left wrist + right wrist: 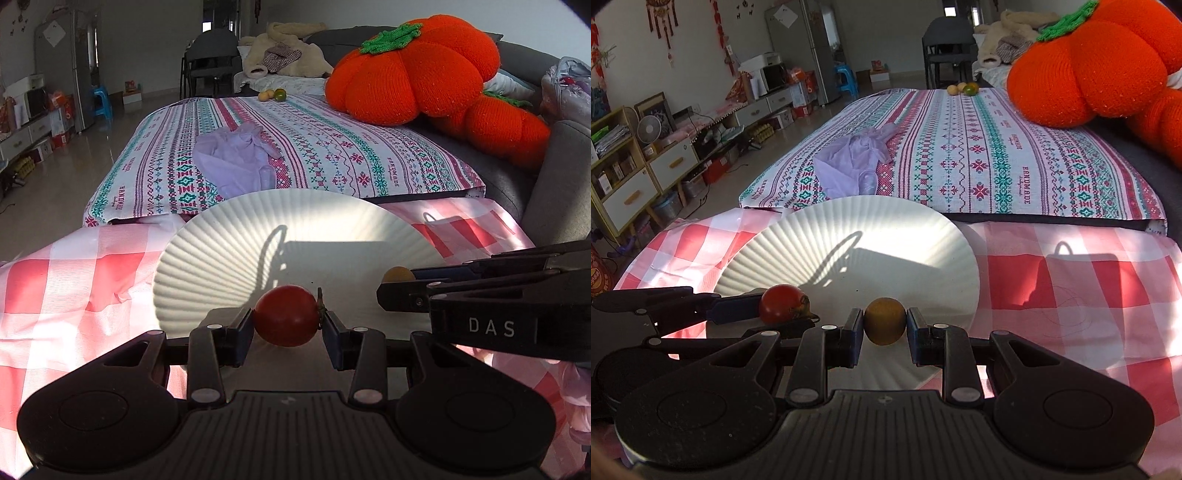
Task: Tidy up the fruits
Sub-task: 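Carry both fruits to the white plate and release them onto it, then withdraw both tools from the plate back toward the fruit cluster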
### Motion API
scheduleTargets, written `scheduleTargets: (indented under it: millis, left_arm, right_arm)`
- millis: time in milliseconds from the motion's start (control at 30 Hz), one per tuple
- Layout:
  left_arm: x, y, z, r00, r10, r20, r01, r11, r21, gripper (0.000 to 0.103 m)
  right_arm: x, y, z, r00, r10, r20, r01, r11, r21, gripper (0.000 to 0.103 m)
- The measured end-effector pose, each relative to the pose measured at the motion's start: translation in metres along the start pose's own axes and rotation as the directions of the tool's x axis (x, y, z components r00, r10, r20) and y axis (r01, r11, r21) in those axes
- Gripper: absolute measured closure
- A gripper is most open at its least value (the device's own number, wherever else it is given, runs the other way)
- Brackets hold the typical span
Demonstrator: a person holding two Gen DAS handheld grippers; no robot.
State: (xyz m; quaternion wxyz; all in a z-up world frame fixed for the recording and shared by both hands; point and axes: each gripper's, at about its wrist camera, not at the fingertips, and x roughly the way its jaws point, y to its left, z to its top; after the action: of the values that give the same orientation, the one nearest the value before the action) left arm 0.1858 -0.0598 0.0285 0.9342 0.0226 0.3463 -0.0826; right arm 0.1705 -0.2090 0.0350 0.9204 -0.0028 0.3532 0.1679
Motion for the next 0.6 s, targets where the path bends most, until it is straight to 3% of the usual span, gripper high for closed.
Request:
scheduleTargets:
  millis: [200, 300, 367, 500, 600]
  left_arm:
    - [0.0, -0.002, 0.001, 1.0, 0.0, -0.004, 0.0, 1.0, 0.015, 0.059]
    - [-0.006, -0.002, 0.002, 1.0, -0.003, 0.003, 0.003, 1.0, 0.017, 0.052]
    - [-0.011, -0.002, 0.003, 1.0, -0.002, 0.01, 0.002, 1.0, 0.017, 0.043]
    - [-0.027, -0.001, 0.004, 1.0, -0.002, 0.014, 0.002, 1.0, 0.022, 0.031]
    - [-0.041, 0.002, 0.004, 1.0, -0.003, 0.023, 0.002, 1.0, 0.013, 0.021]
  right_arm:
    - [-0.002, -0.002, 0.001, 1.0, 0.002, 0.0, -0.002, 1.0, 0.016, 0.079]
    - [-0.006, -0.004, 0.002, 1.0, -0.014, 0.015, 0.014, 1.0, 0.027, 0.074]
    - [-0.011, -0.005, 0.002, 0.999, -0.022, 0.03, 0.021, 0.999, 0.033, 0.067]
    - [-0.024, -0.01, 0.003, 0.998, -0.038, 0.052, 0.035, 0.997, 0.07, 0.042]
    - [-0.035, -0.013, 0.002, 0.997, -0.045, 0.055, 0.039, 0.994, 0.102, 0.035]
